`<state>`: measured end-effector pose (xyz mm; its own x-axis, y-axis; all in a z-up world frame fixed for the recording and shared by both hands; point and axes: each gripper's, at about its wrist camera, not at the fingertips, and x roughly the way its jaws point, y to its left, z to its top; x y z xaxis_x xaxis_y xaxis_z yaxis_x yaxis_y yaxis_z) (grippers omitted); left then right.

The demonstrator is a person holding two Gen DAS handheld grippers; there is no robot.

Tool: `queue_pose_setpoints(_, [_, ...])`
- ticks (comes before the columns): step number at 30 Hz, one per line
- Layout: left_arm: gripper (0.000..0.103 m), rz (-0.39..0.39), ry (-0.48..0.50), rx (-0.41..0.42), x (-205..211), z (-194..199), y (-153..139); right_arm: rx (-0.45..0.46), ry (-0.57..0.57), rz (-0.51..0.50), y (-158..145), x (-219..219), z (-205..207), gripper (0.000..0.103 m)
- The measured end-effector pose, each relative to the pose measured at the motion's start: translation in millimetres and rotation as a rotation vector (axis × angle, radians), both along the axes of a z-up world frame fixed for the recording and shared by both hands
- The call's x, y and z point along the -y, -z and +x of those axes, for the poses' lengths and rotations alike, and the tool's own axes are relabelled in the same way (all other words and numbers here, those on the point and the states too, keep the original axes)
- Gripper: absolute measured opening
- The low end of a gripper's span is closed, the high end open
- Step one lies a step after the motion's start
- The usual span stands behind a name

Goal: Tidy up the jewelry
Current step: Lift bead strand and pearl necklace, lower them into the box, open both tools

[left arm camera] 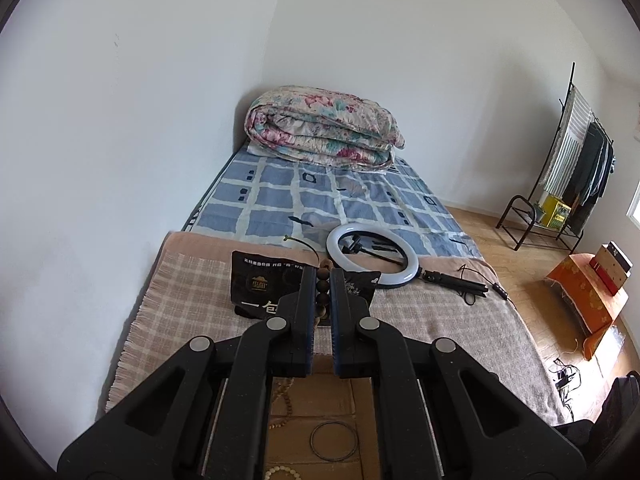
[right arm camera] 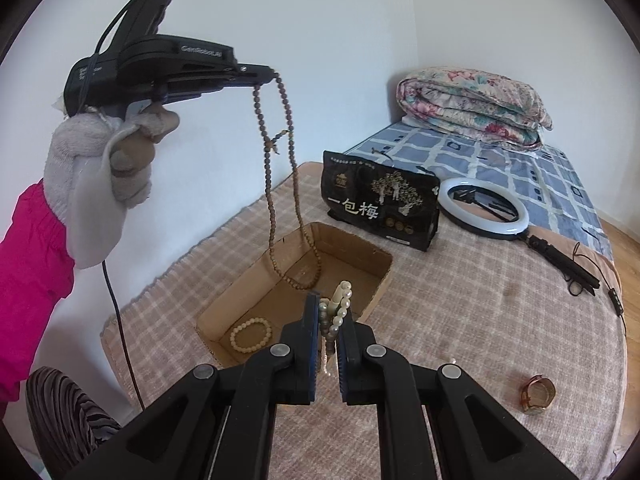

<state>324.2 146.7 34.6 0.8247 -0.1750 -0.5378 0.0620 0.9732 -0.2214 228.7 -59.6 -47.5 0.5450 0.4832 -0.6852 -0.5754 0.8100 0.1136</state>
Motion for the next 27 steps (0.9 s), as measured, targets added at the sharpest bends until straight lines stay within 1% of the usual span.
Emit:
queue_pose_setpoints(3, [0.004, -0.002, -0.001, -0.018, -3.0, 6.6, 11.0, -0.022, -0.023, -0.005, 10.5, -12.2, 3.2, 0.006])
queue_pose_setpoints(11, [0.004, -0.02, 0.016, -0.056, -7.3, 16.5, 22.7, -0.067, -0.074, -0.004, 29.7, -38.8, 11.0, 0.006])
queue_pose_setpoints(19, [0.004, -0.003, 0.05, -0.102, -2.5, 20.6, 36.4, -0.115, -0.121, -0.014, 48.4, -58.3, 13.5, 0.006])
queue_pose_setpoints(20, [0.004, -0.002, 0.053, -0.106, -1.8, 20.7, 37.7, -0.126, -0.128, -0.013, 51.1, -60.1, 14.0, 0.009])
queue_pose_setpoints(22, [0.004, 0.001, 0.07, -0.123, -0.1, 21.6, 40.6, -0.142, -0.135, -0.008, 55.0, -61.5, 14.5, 0.021])
queue_pose_setpoints(23, [0.004, 0.005, 0.077, -0.135, 0.7, 22.3, 42.4, -0.142, -0.135, -0.01, 56.1, -61.6, 14.3, 0.031])
queue_pose_setpoints(24, [0.009, 0.011, 0.076, -0.144, 1.2, 22.6, 44.0, -0.141, -0.136, -0.016, 57.4, -62.1, 13.8, 0.033])
queue_pose_setpoints(25, [0.021, 0.013, 0.075, -0.145, 1.4, 22.0, 44.9, -0.141, -0.136, -0.021, 58.5, -62.5, 13.6, 0.033])
queue_pose_setpoints(26, [0.026, 0.012, 0.074, -0.143, 0.9, 21.4, 45.4, -0.141, -0.132, -0.026, 59.3, -62.2, 13.7, 0.037])
queue_pose_setpoints(27, [0.032, 0.011, 0.071, -0.142, 0.6, 20.3, 45.4, -0.138, -0.125, -0.029, 59.6, -61.8, 13.6, 0.044])
